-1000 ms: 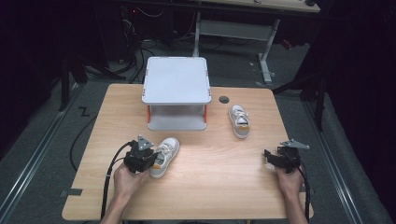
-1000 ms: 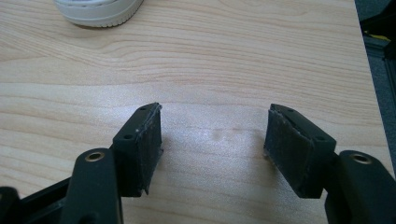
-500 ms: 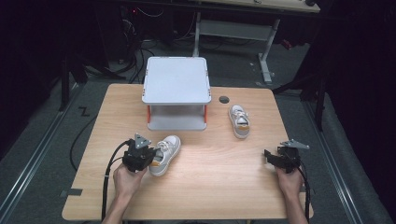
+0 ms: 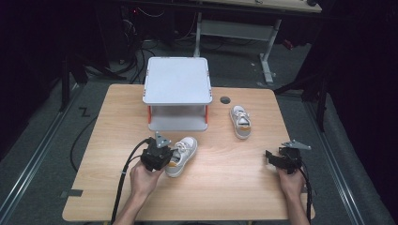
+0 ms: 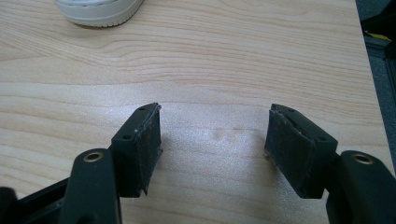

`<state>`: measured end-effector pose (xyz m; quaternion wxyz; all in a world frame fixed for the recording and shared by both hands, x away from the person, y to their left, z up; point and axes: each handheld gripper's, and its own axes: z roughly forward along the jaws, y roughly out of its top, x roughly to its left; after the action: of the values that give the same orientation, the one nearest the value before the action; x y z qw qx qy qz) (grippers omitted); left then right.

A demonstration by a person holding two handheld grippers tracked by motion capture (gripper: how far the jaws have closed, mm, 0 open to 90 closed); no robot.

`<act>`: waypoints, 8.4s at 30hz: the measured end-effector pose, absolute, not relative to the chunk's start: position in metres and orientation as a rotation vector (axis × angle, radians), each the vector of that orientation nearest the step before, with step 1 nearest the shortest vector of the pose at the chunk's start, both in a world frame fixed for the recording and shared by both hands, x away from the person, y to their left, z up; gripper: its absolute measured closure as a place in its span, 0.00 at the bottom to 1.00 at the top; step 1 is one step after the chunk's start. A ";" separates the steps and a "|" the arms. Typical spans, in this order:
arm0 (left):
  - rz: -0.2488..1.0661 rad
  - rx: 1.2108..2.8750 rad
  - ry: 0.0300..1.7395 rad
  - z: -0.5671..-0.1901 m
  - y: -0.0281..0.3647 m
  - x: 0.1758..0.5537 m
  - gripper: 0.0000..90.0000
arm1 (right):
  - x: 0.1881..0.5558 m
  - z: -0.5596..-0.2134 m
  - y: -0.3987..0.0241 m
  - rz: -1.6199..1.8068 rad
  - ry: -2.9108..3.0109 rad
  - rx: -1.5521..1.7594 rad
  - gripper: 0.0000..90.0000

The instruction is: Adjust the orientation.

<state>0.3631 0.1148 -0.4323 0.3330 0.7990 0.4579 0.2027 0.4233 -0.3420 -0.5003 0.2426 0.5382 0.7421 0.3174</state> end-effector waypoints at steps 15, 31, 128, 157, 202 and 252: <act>0.513 2.148 1.188 -0.440 0.067 0.383 0.93 | 0.423 -0.500 -0.342 0.868 2.030 1.470 0.39; 0.472 2.194 1.176 -0.440 0.046 0.383 0.89 | 0.423 -0.500 -0.342 0.868 2.031 1.470 0.39; 0.629 1.926 1.386 -0.505 0.149 0.390 0.46 | 0.420 -0.492 -0.344 0.929 2.066 1.441 0.64; 0.623 1.923 1.391 -0.505 0.149 0.390 0.43 | 0.511 -0.420 -0.255 0.913 2.187 1.280 0.64; 0.588 1.882 1.410 -0.505 0.154 0.390 0.42 | 0.487 -0.425 -0.245 0.780 2.204 1.202 0.95; 0.593 1.882 1.415 -0.505 0.154 0.390 0.42 | 0.376 -0.432 -0.178 0.974 2.437 1.050 0.88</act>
<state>0.3904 0.1540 -0.5052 0.3493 0.7263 0.5460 0.2288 0.3764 -0.1785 -0.4316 0.1567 0.3669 0.8514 0.3405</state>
